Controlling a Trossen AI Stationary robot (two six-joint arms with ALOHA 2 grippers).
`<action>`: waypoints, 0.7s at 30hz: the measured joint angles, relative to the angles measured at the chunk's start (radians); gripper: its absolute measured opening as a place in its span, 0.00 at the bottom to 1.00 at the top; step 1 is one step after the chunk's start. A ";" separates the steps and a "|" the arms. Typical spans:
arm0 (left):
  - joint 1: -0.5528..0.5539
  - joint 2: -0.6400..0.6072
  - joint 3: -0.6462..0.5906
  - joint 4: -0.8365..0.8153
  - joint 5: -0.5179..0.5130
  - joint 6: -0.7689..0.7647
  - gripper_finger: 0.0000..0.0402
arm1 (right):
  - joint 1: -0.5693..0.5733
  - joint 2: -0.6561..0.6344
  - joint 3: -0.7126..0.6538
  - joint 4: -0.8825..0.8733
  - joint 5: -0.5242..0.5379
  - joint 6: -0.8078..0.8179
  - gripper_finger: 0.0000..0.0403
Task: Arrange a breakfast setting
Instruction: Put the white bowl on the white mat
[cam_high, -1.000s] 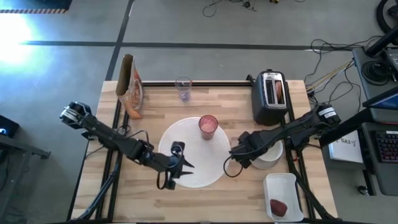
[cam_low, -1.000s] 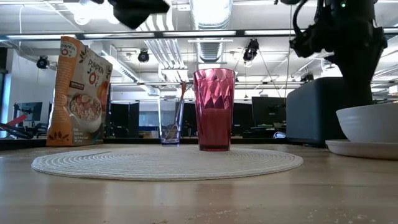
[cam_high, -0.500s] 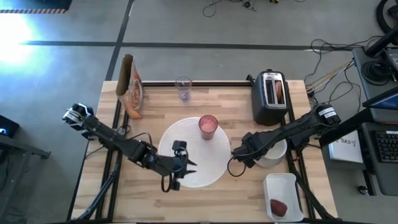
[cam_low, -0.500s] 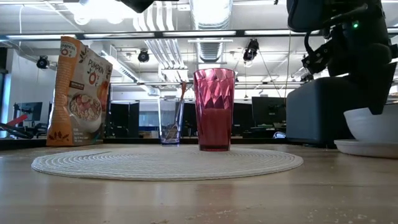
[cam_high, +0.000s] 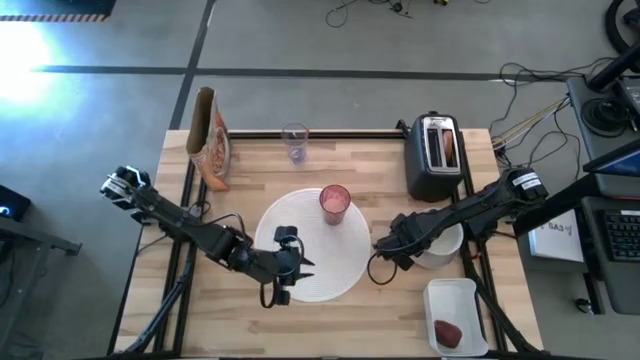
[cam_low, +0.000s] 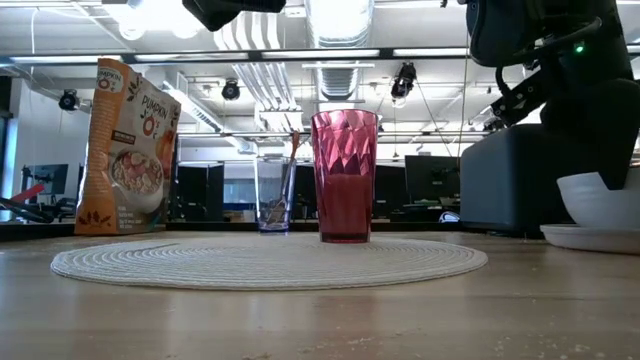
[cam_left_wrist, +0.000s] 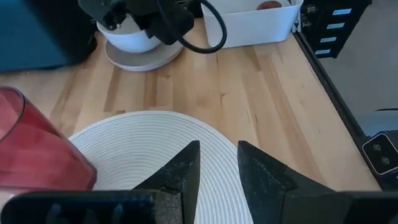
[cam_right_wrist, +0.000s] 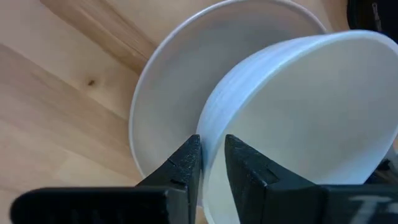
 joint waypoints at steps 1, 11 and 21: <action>-0.001 0.000 0.000 0.000 0.000 0.000 0.23 | 0.000 0.000 0.000 0.000 0.000 -0.014 0.15; -0.007 -0.004 0.000 0.001 -0.002 0.000 0.23 | 0.000 0.000 0.000 0.001 -0.044 -0.055 0.03; -0.008 -0.104 0.000 -0.114 -0.001 -0.033 0.23 | 0.000 0.000 0.095 -0.004 -0.105 -0.108 0.02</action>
